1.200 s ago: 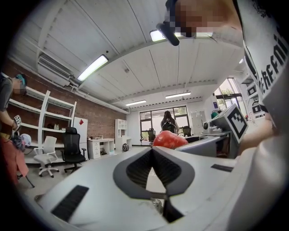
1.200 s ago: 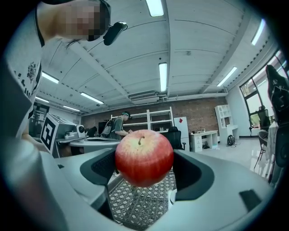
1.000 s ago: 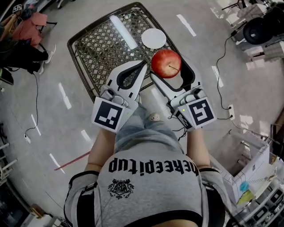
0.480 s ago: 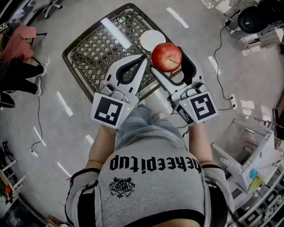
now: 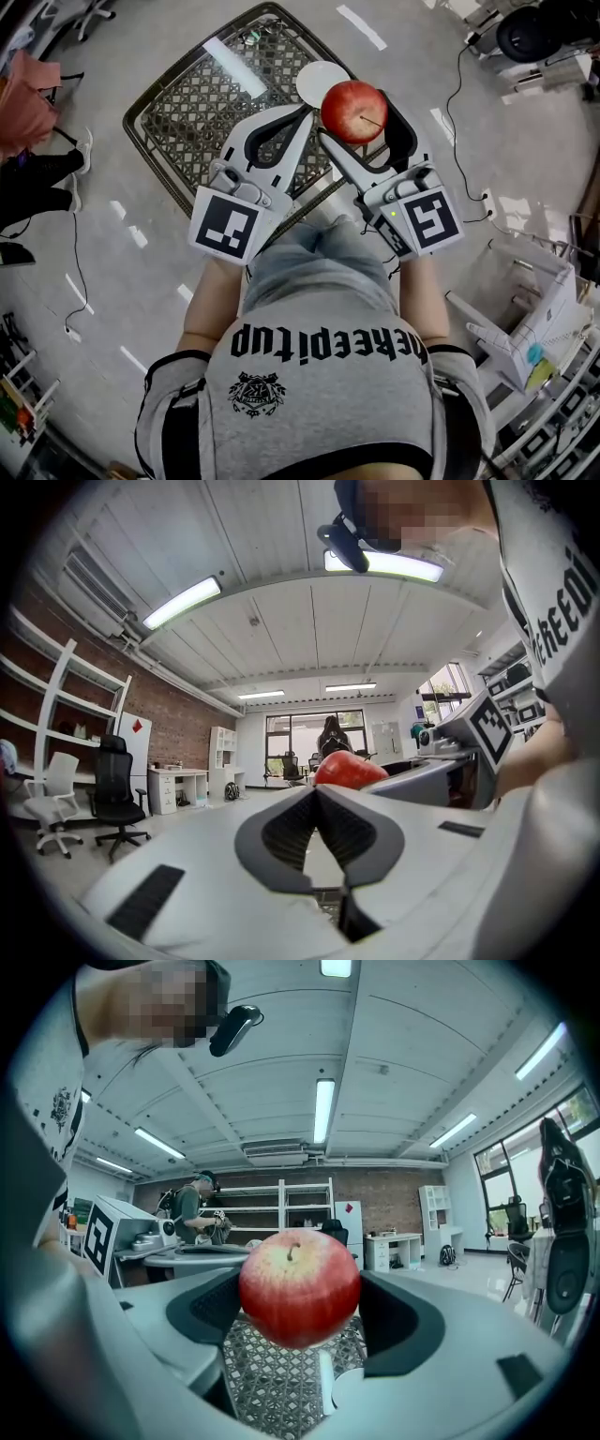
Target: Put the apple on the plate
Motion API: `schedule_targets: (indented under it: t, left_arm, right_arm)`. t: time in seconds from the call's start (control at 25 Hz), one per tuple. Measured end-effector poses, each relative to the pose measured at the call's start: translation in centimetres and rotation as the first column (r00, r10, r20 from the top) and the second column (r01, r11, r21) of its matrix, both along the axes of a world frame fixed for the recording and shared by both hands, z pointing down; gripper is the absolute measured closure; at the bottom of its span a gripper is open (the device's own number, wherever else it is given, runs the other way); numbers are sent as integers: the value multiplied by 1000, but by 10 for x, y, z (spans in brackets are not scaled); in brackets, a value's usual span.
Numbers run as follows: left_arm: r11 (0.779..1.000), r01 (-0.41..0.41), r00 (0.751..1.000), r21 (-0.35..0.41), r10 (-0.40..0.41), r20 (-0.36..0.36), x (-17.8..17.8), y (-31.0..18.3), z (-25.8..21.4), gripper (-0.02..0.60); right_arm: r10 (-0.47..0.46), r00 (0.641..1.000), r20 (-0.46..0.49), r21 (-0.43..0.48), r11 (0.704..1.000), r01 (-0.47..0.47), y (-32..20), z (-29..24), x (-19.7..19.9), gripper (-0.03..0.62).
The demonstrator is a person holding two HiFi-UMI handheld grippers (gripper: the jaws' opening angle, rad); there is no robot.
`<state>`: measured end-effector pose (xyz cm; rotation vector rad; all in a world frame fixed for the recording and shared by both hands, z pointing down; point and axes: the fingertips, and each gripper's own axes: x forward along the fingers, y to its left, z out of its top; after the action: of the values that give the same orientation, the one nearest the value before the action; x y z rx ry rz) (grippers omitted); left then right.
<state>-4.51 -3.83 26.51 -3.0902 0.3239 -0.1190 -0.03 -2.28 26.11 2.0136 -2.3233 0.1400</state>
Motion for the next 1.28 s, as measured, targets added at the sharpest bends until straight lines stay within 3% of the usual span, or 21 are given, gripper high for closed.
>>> schedule_targets:
  t: [0.32, 0.72, 1.28]
  left_arm:
    - [1000, 11, 1000, -8, -11, 3, 8, -15, 6, 563]
    - [993, 112, 994, -27, -112, 2, 23, -38, 5, 561]
    - [956, 291, 957, -44, -291, 24, 63, -46, 4, 560]
  right_arm:
    - [-3, 1000, -3, -11, 1000, 3, -16, 4, 10, 206]
    - [-86, 996, 8, -27, 996, 86, -41, 9, 31, 206]
    - [-257, 966, 35, -48, 965, 259, -62, 17, 75, 206]
